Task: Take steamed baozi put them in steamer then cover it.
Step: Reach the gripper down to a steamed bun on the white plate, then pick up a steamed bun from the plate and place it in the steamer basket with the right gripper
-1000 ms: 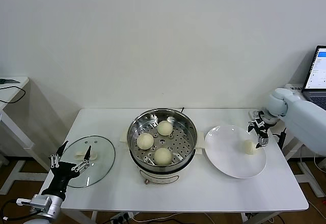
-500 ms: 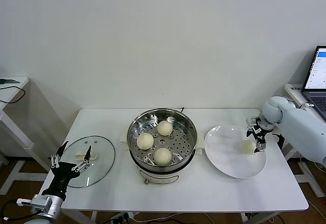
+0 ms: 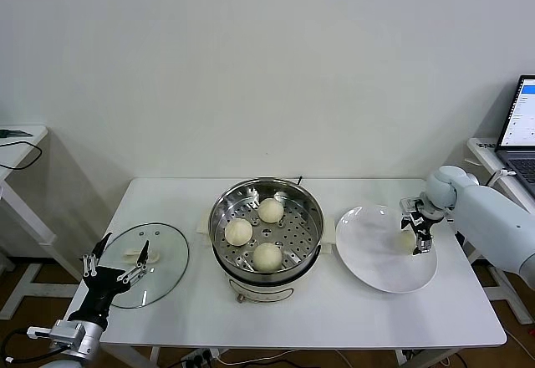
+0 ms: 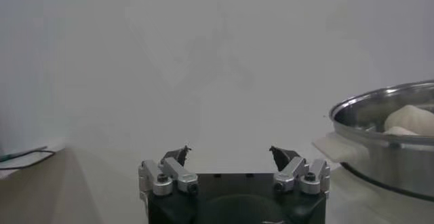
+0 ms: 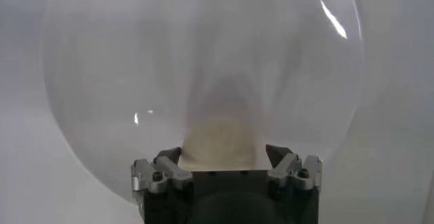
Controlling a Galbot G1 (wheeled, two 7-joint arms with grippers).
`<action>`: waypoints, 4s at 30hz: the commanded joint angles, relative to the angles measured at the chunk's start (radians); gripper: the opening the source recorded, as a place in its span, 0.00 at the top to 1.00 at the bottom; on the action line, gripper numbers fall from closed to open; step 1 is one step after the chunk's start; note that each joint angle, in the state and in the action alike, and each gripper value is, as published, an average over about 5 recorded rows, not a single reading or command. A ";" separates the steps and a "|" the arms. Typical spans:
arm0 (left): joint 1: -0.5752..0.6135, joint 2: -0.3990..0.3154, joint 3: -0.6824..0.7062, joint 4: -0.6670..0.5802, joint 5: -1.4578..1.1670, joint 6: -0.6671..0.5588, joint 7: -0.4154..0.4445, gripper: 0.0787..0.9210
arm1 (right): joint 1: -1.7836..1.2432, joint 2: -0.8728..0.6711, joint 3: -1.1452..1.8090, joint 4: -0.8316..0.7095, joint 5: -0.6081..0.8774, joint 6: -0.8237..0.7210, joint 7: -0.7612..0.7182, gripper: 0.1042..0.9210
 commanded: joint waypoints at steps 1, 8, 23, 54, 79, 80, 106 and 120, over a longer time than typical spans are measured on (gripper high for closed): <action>-0.002 0.000 0.003 0.000 0.000 0.000 0.000 0.12 | -0.011 0.007 0.013 -0.009 -0.020 0.004 0.004 0.12; -0.002 -0.001 0.003 0.004 0.001 -0.001 0.000 0.12 | -0.017 0.011 0.024 -0.011 -0.034 0.006 0.001 0.12; -0.002 -0.004 0.009 -0.001 0.004 -0.001 -0.002 0.12 | -0.002 -0.011 0.016 0.026 -0.011 0.000 -0.018 0.24; -0.005 0.005 0.011 -0.040 -0.006 -0.001 0.003 0.12 | 0.991 -0.097 -0.851 0.706 0.933 -0.391 -0.060 0.28; -0.019 0.020 -0.040 -0.018 -0.029 0.003 0.016 0.12 | 0.774 0.415 -0.807 0.422 0.894 -0.387 -0.070 0.28; -0.019 0.020 -0.041 -0.016 -0.029 0.003 0.017 0.12 | 0.760 0.420 -0.801 0.407 0.878 -0.382 -0.074 0.28; -0.034 0.019 -0.047 0.016 -0.033 0.004 0.021 0.12 | 0.631 0.437 -0.773 0.340 0.745 -0.350 -0.107 0.28; -0.030 0.016 -0.043 0.017 -0.032 0.004 0.021 0.12 | 0.686 0.374 -0.726 0.363 0.754 -0.344 -0.122 0.12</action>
